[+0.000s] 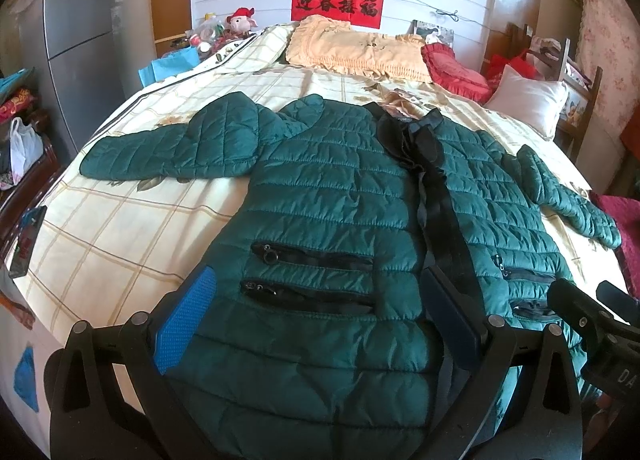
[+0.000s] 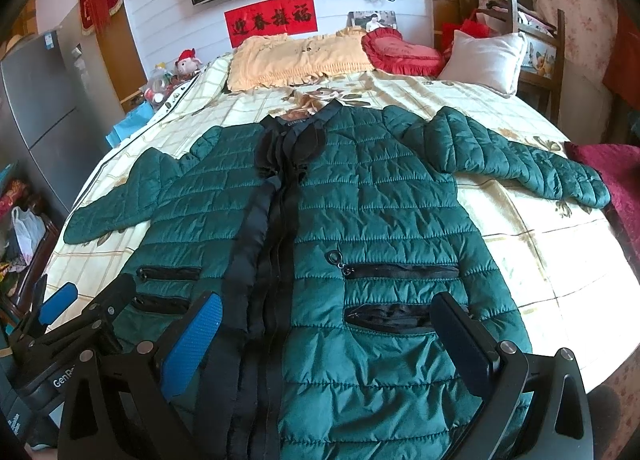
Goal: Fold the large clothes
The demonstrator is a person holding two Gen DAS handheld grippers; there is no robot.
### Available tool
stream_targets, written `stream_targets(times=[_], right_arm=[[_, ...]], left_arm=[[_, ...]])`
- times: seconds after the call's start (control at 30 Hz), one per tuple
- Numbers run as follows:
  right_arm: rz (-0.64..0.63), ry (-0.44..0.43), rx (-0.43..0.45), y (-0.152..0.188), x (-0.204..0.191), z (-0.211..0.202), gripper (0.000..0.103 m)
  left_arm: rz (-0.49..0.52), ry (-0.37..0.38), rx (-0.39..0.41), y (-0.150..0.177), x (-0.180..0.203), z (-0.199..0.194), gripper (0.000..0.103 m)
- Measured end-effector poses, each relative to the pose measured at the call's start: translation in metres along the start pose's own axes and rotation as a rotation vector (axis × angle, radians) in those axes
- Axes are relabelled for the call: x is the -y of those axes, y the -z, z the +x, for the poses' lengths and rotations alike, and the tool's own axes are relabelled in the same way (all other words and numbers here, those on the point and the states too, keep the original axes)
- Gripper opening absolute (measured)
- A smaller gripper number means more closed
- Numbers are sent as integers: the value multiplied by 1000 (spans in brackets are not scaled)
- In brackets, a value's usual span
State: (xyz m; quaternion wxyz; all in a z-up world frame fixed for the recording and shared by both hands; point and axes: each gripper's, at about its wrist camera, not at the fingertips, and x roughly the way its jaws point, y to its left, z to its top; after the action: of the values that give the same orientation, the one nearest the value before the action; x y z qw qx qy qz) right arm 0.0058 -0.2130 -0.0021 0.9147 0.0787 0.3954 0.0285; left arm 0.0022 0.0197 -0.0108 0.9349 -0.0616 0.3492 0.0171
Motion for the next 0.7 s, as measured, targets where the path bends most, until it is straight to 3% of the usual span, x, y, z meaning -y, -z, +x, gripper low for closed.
stream_targets(times=[0.27,0.4,0.53,0.7], right_arm=[[-10,13,-4,0,0,4,103],[-18,20,-2,0,0,6,103],[-23,23,-11,-3,-1,13,103],[-31,28,-16,-7,-3,18,103]], left_arm=[[34,-24,55,4,-1,6,102],[-14,-4,37,2,-3,9,102],[-63,35,73,-1,-1,10,102],[-70,38,75,-3,-1,10,102]])
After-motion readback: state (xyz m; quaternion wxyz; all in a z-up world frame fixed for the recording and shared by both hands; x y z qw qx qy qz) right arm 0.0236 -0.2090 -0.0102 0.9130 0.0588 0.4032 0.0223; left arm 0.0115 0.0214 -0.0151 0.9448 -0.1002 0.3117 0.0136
